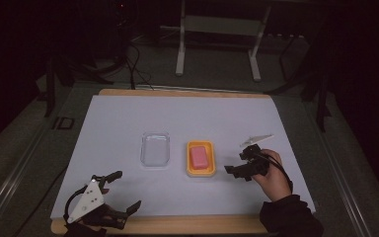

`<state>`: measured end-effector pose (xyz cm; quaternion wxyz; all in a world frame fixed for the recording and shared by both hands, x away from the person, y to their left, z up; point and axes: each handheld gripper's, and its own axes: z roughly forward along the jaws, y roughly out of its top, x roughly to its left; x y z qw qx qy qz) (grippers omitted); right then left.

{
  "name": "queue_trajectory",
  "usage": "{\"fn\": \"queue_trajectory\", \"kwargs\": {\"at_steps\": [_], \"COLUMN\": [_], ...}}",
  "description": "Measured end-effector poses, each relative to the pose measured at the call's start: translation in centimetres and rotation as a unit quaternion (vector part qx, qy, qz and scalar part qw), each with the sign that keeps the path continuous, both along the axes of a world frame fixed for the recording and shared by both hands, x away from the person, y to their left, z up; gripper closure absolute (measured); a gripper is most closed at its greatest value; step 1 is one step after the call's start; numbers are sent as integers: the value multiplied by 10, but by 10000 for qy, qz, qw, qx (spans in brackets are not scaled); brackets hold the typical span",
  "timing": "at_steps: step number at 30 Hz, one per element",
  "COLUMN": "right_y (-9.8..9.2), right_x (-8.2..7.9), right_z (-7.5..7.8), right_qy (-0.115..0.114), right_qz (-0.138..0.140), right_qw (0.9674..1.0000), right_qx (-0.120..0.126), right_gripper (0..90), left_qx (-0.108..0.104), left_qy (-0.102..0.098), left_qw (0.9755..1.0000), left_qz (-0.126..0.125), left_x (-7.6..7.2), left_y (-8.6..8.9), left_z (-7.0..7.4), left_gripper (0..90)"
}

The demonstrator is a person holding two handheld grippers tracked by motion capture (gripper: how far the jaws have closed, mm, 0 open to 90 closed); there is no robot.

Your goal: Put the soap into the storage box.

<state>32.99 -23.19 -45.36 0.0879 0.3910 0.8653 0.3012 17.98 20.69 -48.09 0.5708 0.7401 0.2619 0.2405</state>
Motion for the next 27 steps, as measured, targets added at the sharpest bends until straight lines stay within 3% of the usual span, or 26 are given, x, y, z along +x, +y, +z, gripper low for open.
{"fn": "queue_trajectory", "kwargs": {"at_steps": [21, 27], "right_y": [-42, -55], "right_x": [-24, -31], "right_z": [-32, -36], "right_qy": [147, 178], "right_qz": [-338, -535], "right_qw": [9992, 9978], "right_qx": [166, 335], "right_gripper": [198, 194], "left_qx": [35, 61], "left_qy": [37, 49], "left_qw": [10000, 10000], "left_qz": [-46, -42], "left_x": [0, 0], "left_y": [-1, -1], "left_z": [0, -1], "left_gripper": [6, 6]}}
